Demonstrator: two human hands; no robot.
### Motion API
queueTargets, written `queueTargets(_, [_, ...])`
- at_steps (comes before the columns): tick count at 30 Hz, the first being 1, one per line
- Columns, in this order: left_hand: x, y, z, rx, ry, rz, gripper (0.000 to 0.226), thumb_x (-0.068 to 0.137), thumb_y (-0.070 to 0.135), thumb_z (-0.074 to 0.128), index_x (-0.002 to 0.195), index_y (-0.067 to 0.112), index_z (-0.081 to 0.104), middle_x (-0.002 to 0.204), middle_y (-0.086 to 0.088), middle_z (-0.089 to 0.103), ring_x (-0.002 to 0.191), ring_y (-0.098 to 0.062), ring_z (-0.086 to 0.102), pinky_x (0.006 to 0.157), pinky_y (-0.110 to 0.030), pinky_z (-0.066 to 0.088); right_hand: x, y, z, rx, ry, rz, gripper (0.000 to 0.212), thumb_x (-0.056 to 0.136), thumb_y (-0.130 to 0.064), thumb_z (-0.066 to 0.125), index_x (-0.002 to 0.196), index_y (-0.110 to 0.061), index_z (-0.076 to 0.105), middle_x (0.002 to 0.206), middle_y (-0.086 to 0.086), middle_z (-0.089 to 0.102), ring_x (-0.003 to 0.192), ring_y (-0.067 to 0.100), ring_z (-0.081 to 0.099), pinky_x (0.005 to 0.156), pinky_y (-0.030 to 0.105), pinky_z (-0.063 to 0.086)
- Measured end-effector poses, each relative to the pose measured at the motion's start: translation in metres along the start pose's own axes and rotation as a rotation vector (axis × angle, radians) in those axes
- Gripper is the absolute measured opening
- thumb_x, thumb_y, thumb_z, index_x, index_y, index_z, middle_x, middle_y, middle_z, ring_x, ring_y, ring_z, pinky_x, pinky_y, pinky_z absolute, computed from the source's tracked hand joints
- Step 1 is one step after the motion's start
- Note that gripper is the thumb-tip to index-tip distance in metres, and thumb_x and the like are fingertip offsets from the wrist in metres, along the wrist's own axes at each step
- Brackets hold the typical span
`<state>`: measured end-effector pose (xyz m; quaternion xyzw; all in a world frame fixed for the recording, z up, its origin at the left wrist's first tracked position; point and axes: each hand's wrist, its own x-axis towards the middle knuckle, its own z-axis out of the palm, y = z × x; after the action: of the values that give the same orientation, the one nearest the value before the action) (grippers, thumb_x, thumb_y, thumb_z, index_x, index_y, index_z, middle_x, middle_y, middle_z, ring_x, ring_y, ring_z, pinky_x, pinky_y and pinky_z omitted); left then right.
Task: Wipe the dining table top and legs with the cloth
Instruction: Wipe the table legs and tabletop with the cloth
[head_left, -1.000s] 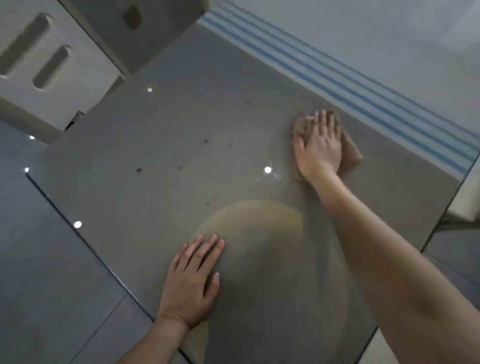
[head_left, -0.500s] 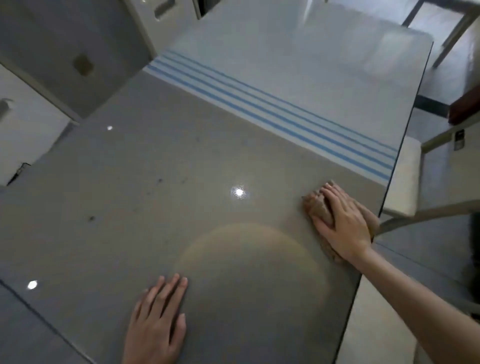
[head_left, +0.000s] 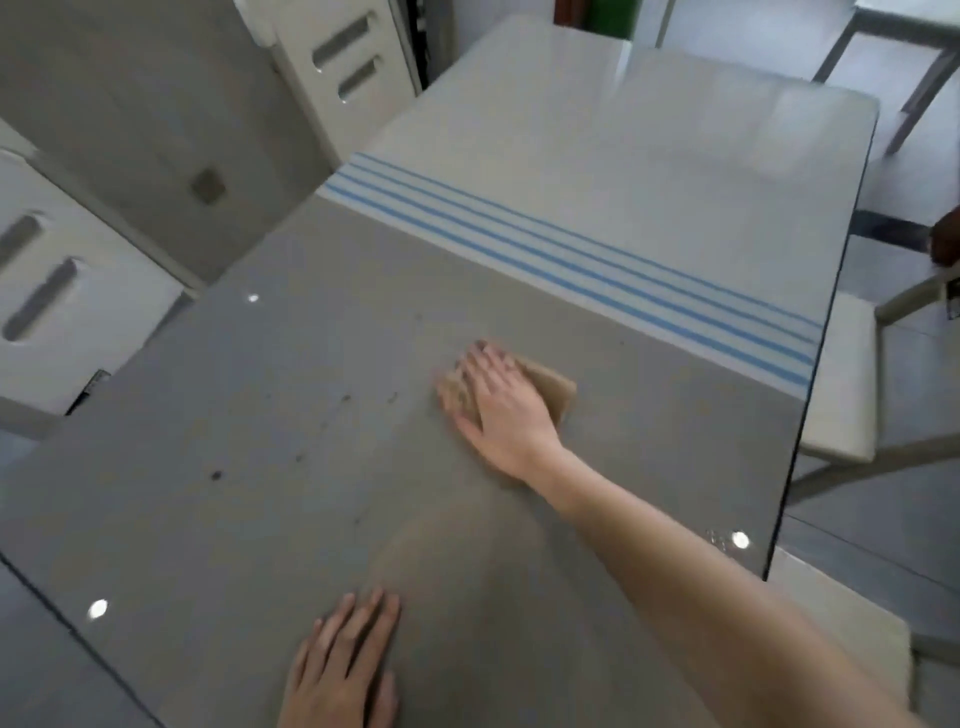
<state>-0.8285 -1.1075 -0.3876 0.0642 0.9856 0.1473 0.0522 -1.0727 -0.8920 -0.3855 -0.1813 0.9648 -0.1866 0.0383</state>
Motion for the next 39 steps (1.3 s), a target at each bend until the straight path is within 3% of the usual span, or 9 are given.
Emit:
queueTargets(4, [0.002,-0.001,0.0,0.006,-0.026,0.006,0.052,0.092,0.049,0.02,0.129,0.03,0.05,0.13,0.003,0.061,0.146,0.001,0.01,0.112,-0.026,0.017,-0.057,0.057,-0.03,0.0,-0.14,-0.318,0.061,0.089,-0.047,0.054,0.142,-0.017,0.047,0.151,-0.001,0.042,0.144,0.013,0.03,0.12,0.028,0.018])
queueTargets(10, [0.008,-0.018,0.023,0.155,0.035,0.132,0.055,0.096,0.044,0.012,0.151,0.038,0.012,0.16,0.016,0.01,0.149,-0.008,0.001,0.117,-0.029,0.003,0.025,0.18,-0.069,-0.1,0.212,0.584,0.077,0.089,-0.056,0.027,0.149,-0.008,0.03,0.158,0.01,0.027,0.148,0.022,0.018,0.121,0.037,0.011])
queueTargets(13, [-0.002,-0.026,0.028,0.266,0.084,0.21,0.05,0.099,0.038,0.01,0.149,0.039,0.011,0.161,0.013,-0.003,0.149,-0.011,-0.004,0.118,-0.03,-0.002,0.089,0.157,-0.063,-0.078,0.192,0.725,0.07,0.098,-0.047,0.025,0.153,-0.004,0.017,0.161,0.011,0.015,0.15,0.023,0.007,0.122,0.038,0.003])
queueTargets(16, [-0.01,-0.027,0.024,0.412,0.123,0.298,0.053,0.103,0.01,0.018,0.152,0.03,0.013,0.162,0.005,0.007,0.149,-0.018,-0.001,0.118,-0.035,-0.001,0.118,0.101,-0.043,-0.097,0.108,0.47,0.068,0.099,-0.046,0.026,0.154,-0.008,0.014,0.162,0.007,0.01,0.15,0.02,0.003,0.122,0.033,-0.001])
queueTargets(19, [-0.007,-0.019,0.016,0.228,-0.033,0.09,0.046,0.099,0.044,0.019,0.137,0.037,0.043,0.144,0.012,0.046,0.144,-0.006,0.016,0.115,-0.029,0.011,0.07,0.051,-0.024,-0.116,-0.018,0.076,0.066,0.099,-0.048,0.032,0.153,-0.012,0.019,0.161,0.002,0.015,0.15,0.016,0.005,0.122,0.03,0.0])
queueTargets(23, [-0.001,-0.021,0.013,0.18,-0.101,0.044,0.048,0.099,0.051,0.021,0.144,0.041,0.032,0.154,0.02,0.026,0.145,0.0,0.012,0.114,-0.027,0.013,-0.041,0.084,-0.041,-0.101,-0.174,-0.285,0.066,0.093,-0.049,0.044,0.151,-0.02,0.03,0.159,-0.004,0.023,0.148,0.01,0.013,0.122,0.03,0.01])
queueTargets(27, [-0.003,-0.006,0.007,0.076,-0.026,0.002,0.053,0.091,0.047,0.025,0.128,0.03,0.058,0.139,0.007,0.055,0.133,-0.014,0.038,0.111,-0.028,0.02,-0.038,0.182,-0.079,-0.155,0.064,0.316,0.072,0.091,-0.054,0.027,0.151,-0.014,0.029,0.158,0.006,0.027,0.149,0.018,0.016,0.121,0.038,0.013])
queueTargets(31, [-0.002,-0.002,0.001,-0.007,-0.014,0.01,0.05,0.088,0.038,0.04,0.135,0.026,0.054,0.144,0.007,0.049,0.132,-0.017,0.043,0.112,-0.032,0.024,0.037,0.157,-0.074,-0.094,0.165,0.759,0.08,0.088,-0.05,0.018,0.152,-0.003,0.018,0.161,0.013,0.016,0.149,0.027,0.009,0.122,0.04,0.004])
queueTargets(39, [-0.009,0.003,0.001,-0.004,-0.09,-0.039,0.061,0.088,0.035,0.047,0.148,0.03,0.033,0.149,0.009,0.04,0.141,-0.017,0.03,0.117,-0.033,0.017,0.017,-0.08,0.039,-0.091,-0.074,-0.14,0.067,0.097,-0.046,0.027,0.151,-0.006,0.027,0.158,0.009,0.026,0.149,0.023,0.016,0.122,0.036,0.007])
